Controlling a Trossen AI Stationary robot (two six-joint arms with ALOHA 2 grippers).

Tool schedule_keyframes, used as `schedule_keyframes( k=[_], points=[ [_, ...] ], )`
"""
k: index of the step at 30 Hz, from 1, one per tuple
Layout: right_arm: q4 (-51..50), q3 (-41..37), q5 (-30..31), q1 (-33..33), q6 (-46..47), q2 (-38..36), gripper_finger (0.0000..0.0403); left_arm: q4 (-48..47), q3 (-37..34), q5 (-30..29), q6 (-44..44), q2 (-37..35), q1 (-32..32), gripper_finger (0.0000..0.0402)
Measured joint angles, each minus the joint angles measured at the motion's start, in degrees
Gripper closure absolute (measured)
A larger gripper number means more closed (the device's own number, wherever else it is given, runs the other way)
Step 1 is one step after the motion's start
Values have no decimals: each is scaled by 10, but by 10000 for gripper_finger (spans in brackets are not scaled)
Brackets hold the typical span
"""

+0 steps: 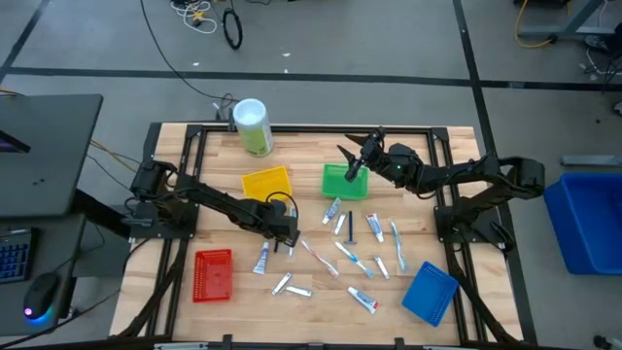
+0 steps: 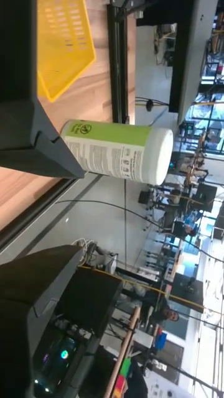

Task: Pick & Place Travel size toiletries
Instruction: Put the blue razor into the red bin

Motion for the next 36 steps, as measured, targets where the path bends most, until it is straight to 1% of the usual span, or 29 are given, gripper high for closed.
schedule_keyframes(
  k=[5, 7, 10, 13, 16, 22, 25, 28, 33, 34, 36],
  points=[
    [-2, 0, 0, 0, 0, 0, 216, -11, 0, -2, 30, -1, 0, 355],
    [-2, 0, -1, 0, 0, 0, 218, -10, 0, -9, 40, -1, 0, 371],
    [-2, 0, -1, 0, 0, 0, 222, -13, 5, -17, 61, 0, 0, 373],
    [-4, 0, -1, 0, 0, 0, 225, -31, 17, -25, 80, 0, 1, 361],
    [-11, 0, -1, 0, 0, 0, 228, -95, 46, -30, 90, -16, 1, 355],
    [-19, 0, -1, 0, 0, 0, 233, -283, 129, -20, 80, -73, -14, 370],
    [-25, 0, 0, 0, 0, 0, 233, -367, 171, -3, 37, -108, -39, 365],
    [-25, 0, 0, 0, 0, 0, 229, -414, 193, -4, -30, -146, -79, 357],
    [-26, 0, 0, 0, 3, 0, 224, -447, 181, -24, -146, -188, -167, 366],
    [-26, 0, 0, 0, 7, 0, 223, -461, 175, -15, -165, -193, -182, 368],
    [-26, 0, 0, 0, 15, 0, 221, -489, 164, 21, -204, -198, -206, 369]
  ],
)
